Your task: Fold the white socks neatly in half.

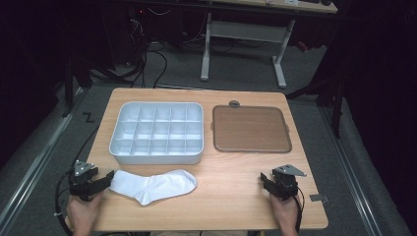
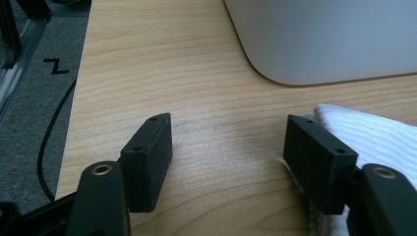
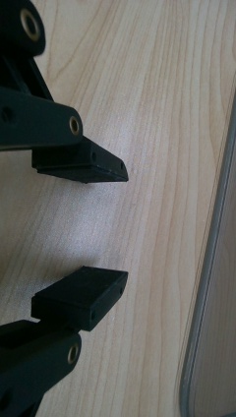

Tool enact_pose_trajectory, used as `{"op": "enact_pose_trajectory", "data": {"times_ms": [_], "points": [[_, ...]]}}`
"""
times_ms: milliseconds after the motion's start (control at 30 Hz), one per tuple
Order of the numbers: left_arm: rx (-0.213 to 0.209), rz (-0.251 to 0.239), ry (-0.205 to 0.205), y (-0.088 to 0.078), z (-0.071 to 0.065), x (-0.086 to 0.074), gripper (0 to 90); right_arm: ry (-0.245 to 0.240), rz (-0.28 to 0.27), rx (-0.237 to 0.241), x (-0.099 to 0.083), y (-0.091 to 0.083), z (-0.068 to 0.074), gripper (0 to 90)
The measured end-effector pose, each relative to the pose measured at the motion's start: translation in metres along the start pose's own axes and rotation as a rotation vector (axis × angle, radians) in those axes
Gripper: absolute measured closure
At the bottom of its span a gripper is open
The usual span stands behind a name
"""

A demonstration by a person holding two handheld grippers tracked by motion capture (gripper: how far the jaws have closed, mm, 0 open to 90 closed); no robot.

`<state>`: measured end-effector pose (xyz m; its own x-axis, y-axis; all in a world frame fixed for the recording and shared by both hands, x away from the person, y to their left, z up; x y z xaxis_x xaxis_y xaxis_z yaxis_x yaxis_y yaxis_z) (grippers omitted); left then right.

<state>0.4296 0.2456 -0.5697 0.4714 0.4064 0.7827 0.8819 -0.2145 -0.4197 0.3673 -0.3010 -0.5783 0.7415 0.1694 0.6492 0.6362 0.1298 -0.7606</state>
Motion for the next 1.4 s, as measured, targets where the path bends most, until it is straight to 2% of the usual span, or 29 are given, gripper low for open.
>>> {"op": "enact_pose_trajectory", "data": {"times_ms": [167, 533, 667, 767, 833, 1200, 1300, 1367, 1400], "points": [[0.008, 0.003, 0.018, 0.0003, -0.0002, -0.0013, 35.9, 0.005, 0.000, 0.002, 0.0000, 0.0000, 0.0000, 48.1], [0.001, 0.005, 0.018, 0.0003, -0.0016, -0.0019, 34.6, 0.000, 0.002, -0.009, 0.0002, 0.0003, 0.0000, 48.1], [0.021, 0.004, 0.058, 0.0016, -0.0032, -0.0048, 34.7, -0.001, 0.004, -0.010, 0.0001, 0.0002, 0.0000, 47.9], [0.014, 0.003, 0.045, 0.0009, -0.0025, -0.0039, 35.1, -0.003, 0.002, -0.010, 0.0002, 0.0003, 0.0001, 47.9], [0.025, 0.001, 0.058, 0.0014, -0.0025, -0.0044, 36.4, -0.003, 0.003, -0.008, 0.0002, 0.0003, 0.0002, 47.9], [0.024, 0.002, 0.057, 0.0013, -0.0025, -0.0043, 36.4, -0.012, 0.000, -0.001, 0.0003, 0.0003, 0.0006, 48.6], [0.014, 0.004, 0.039, 0.0005, -0.0018, -0.0030, 36.3, -0.006, 0.001, -0.005, 0.0003, 0.0002, 0.0003, 49.7], [0.000, 0.002, 0.011, -0.0011, -0.0013, -0.0016, 36.2, -0.006, 0.000, -0.006, 0.0004, 0.0002, 0.0003, 49.7], [0.001, 0.003, 0.016, -0.0013, -0.0015, -0.0020, 36.2, -0.006, 0.000, -0.006, 0.0004, 0.0002, 0.0003, 49.7]]}}
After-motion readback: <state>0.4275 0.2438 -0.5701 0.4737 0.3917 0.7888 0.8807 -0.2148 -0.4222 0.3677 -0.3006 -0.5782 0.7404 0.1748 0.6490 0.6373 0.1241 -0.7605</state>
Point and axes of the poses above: each handheld gripper's, and its own axes: y roughly forward along the jaws, x roughly out of its top, z roughly to its left, the point moved 7 cm from there along y, roughly forward along the jaws, and after that the axes turned 7 degrees about z, right-handed, at the moved point
